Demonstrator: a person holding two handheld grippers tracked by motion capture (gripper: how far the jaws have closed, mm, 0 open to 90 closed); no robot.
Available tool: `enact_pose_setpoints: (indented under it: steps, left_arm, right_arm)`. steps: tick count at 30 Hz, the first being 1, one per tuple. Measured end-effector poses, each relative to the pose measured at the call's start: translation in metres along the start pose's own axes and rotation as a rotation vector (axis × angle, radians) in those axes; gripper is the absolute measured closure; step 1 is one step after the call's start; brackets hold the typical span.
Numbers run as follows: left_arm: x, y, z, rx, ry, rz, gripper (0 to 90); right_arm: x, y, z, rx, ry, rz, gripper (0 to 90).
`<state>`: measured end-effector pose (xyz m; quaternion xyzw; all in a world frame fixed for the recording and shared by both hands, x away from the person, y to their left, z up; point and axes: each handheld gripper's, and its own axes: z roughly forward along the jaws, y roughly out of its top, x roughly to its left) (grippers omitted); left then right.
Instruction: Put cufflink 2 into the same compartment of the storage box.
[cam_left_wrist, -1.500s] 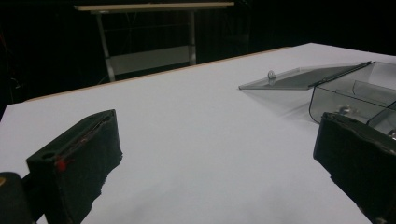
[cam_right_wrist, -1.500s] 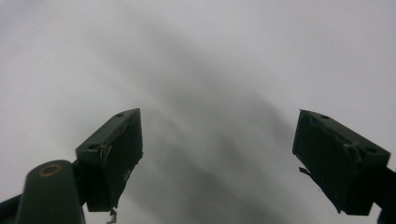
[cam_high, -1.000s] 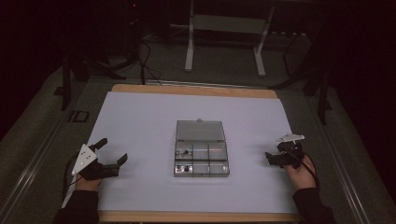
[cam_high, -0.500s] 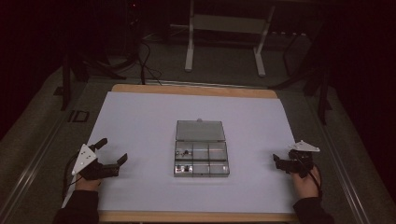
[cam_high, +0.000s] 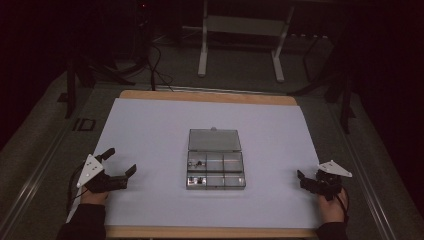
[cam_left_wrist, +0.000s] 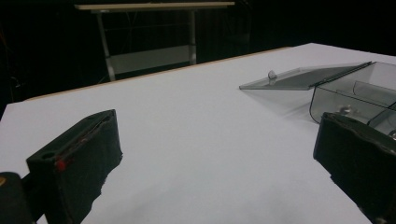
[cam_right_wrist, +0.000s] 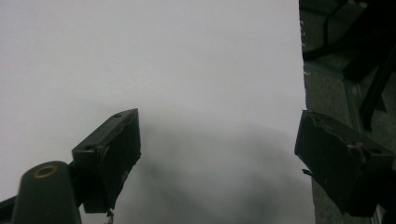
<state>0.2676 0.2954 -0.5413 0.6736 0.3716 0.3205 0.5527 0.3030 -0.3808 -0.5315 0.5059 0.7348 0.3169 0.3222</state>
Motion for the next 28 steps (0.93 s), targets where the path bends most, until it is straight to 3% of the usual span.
enact_pose_setpoints:
  steps: [6,13,17,24,28]
  left_arm:
    - [-0.0003,-0.0001,-0.0001,0.000,0.000,0.001,1.7]
    - [-0.0008,-0.0002,-0.0003,-0.002,0.003,0.004,1.7]
    - [-0.0012,-0.0002,-0.0005,-0.004,0.004,0.007,1.6]
    - [-0.0015,-0.0003,-0.0008,-0.008,0.007,0.013,1.6]
    - [-0.0015,-0.0003,-0.0009,-0.008,0.007,0.013,1.6]
  right_arm:
    - [-0.0005,-0.0026,-0.0028,-0.032,0.006,0.011,14.0]
    - [-0.0013,-0.0062,-0.0083,-0.090,-0.020,0.041,14.1]
    - [-0.0028,-0.0068,-0.0088,-0.094,-0.026,0.060,14.1]
    - [0.0014,-0.0058,-0.0065,-0.073,-0.045,0.015,14.2]
    - [0.0016,-0.0058,-0.0064,-0.072,-0.047,0.015,14.2]
